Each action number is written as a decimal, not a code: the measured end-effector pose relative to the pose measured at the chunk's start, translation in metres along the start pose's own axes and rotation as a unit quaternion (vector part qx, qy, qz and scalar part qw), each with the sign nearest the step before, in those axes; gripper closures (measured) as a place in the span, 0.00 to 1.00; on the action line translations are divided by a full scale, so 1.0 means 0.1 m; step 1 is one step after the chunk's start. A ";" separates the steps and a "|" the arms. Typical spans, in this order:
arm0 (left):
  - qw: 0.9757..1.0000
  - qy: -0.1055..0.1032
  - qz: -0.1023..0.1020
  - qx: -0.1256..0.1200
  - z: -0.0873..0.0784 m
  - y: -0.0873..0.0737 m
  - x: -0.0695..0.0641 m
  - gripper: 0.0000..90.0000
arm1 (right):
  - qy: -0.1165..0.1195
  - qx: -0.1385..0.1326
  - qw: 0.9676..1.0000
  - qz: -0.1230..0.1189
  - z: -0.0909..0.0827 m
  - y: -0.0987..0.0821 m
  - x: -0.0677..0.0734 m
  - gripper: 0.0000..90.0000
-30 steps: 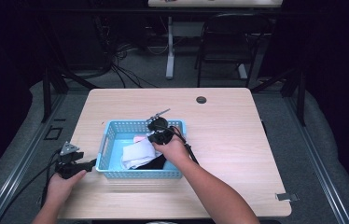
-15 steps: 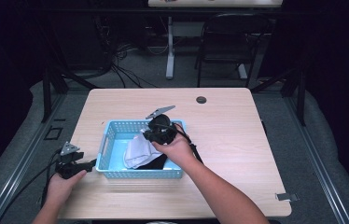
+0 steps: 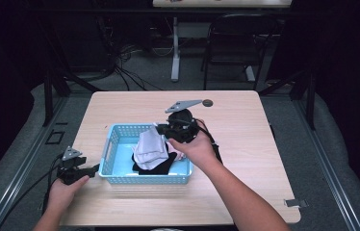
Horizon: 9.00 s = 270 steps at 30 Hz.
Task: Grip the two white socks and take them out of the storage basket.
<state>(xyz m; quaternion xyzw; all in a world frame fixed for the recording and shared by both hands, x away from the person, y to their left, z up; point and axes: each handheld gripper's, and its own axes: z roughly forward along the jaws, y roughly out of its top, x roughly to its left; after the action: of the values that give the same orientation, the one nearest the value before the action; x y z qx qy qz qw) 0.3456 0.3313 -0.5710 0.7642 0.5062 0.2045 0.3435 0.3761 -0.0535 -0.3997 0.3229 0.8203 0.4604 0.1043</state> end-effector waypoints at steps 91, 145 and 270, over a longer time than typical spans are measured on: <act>1.000 0.006 0.003 0.012 0.01 -0.02 0.00 0.30 | -0.201 0.000 0.959 0.198 -0.86 -1.84 -1.37 0.72; 1.000 0.002 -0.001 0.005 0.00 -0.02 0.00 0.30 | -0.049 0.110 0.993 -0.014 0.42 -0.38 -0.53 0.71; 1.000 0.005 0.007 0.011 0.02 -0.01 -0.01 0.30 | -0.092 0.036 0.995 -0.028 -1.29 -0.38 -0.54 0.97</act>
<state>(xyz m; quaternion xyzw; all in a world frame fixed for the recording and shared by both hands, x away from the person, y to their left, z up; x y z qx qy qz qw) 0.3458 0.3299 -0.5725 0.7703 0.5050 0.2051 0.3309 0.3406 -0.1902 -0.3659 0.3440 0.8320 0.3961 0.1804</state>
